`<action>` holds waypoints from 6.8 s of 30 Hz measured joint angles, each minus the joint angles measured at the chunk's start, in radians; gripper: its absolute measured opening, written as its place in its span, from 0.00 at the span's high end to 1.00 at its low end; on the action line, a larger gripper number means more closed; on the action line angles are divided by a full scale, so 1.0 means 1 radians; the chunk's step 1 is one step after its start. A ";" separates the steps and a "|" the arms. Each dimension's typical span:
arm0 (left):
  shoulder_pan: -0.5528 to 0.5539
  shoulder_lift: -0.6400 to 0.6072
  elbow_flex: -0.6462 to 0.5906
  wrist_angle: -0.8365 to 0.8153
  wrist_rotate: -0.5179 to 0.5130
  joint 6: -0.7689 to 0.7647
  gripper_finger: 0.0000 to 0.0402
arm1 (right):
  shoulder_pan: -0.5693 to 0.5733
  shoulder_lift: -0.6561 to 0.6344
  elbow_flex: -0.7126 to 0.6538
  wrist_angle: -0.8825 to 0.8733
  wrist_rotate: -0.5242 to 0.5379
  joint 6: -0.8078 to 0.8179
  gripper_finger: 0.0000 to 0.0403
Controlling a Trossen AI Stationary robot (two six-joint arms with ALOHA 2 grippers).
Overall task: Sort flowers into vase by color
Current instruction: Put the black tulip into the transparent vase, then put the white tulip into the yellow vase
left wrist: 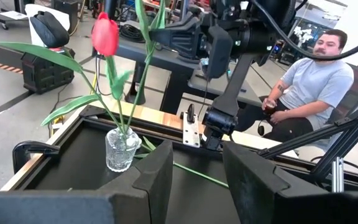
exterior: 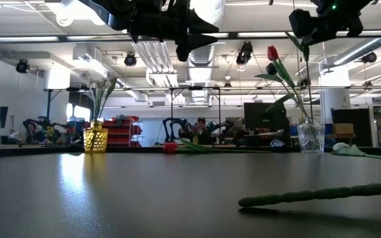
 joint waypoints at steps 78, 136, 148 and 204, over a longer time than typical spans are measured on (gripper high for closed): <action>0.000 -0.003 0.000 -0.016 0.003 0.003 0.68 | -0.083 0.045 0.286 -0.642 -0.284 0.377 0.70; 0.000 -0.003 0.000 -0.076 0.003 0.003 0.68 | -0.084 0.324 -0.204 -0.650 -0.762 0.883 0.74; 0.000 -0.003 0.000 -0.076 0.003 0.001 0.68 | -0.084 0.396 -0.320 -0.477 -0.755 0.924 0.74; 0.000 -0.005 0.000 -0.082 0.039 -0.036 0.68 | -0.083 0.208 0.249 -0.952 -0.382 0.895 0.97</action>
